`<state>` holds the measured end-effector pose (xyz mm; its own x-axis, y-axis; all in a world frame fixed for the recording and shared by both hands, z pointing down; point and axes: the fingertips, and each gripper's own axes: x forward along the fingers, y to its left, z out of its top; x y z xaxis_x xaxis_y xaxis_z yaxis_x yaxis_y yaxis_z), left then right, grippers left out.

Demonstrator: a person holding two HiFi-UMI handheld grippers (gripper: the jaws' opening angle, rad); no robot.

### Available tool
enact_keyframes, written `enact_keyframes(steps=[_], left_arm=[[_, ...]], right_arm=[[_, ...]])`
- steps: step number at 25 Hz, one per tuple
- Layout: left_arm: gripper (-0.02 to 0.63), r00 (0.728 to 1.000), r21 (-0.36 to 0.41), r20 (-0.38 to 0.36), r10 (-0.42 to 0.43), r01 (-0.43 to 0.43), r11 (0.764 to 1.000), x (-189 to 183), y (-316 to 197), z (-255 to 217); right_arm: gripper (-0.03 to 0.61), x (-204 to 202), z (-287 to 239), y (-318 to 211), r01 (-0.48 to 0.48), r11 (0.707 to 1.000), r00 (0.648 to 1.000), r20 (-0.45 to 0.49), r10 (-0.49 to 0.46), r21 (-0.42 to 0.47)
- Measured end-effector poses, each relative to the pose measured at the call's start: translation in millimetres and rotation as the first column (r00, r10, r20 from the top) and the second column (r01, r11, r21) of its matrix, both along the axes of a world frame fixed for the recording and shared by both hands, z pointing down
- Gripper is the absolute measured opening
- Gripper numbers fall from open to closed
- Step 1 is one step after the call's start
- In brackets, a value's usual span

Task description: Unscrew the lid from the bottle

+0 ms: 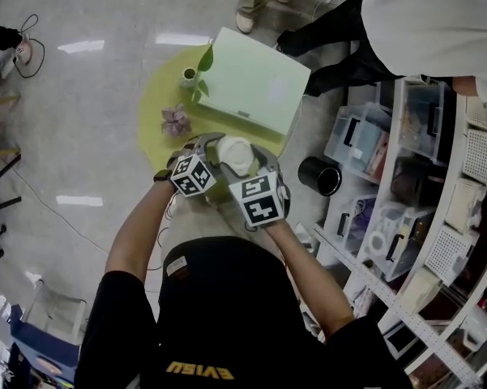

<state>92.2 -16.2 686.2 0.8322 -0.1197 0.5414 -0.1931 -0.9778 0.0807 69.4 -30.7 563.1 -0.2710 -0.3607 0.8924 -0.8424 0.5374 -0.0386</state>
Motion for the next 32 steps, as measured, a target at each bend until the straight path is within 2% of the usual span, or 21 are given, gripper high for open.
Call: enact_keyframes(steps=[6, 11, 18, 23, 25, 28, 32], left_arm=[[0.368, 1.0, -0.001, 0.001, 0.003, -0.003, 1.0, -0.2, 0.1, 0.7], [0.367, 1.0, 0.002, 0.002, 0.009, -0.009, 1.0, -0.3, -0.3, 1.5], [0.365, 1.0, -0.001, 0.009, 0.011, -0.011, 1.0, 0.0, 0.1, 1.8], [0.365, 1.0, 0.001, 0.011, 0.011, -0.011, 1.0, -2.1, -0.8, 3.3], [0.365, 1.0, 0.001, 0.011, 0.012, -0.012, 1.0, -1.7, -0.8, 3.6], [0.365, 1.0, 0.001, 0.013, 0.012, -0.012, 1.0, -0.8, -0.7, 3.4], [0.364, 1.0, 0.0, 0.017, 0.011, -0.011, 1.0, -1.7, -0.6, 4.5]], right_arm=[[0.333, -2.7, -0.6, 1.8, 0.177, 0.984, 0.984, -0.008, -0.177, 0.004], [0.333, -5.1, 0.1, 3.4, 0.316, 0.949, 0.949, -0.022, -0.316, -0.015], [0.333, -7.1, 1.0, 7.9, 0.491, 0.871, 0.869, -0.05, -0.492, -0.035], [0.333, -10.9, 5.1, 11.6, 0.628, 0.774, 0.771, -0.076, -0.633, -0.08], [0.333, -10.5, 5.1, 12.1, 0.655, 0.75, 0.747, -0.071, -0.661, -0.088], [0.331, -9.0, 4.0, 12.3, 0.664, 0.743, 0.74, -0.066, -0.669, -0.082], [0.331, -9.5, 4.5, 12.1, 0.648, 0.758, 0.755, -0.07, -0.652, -0.074]])
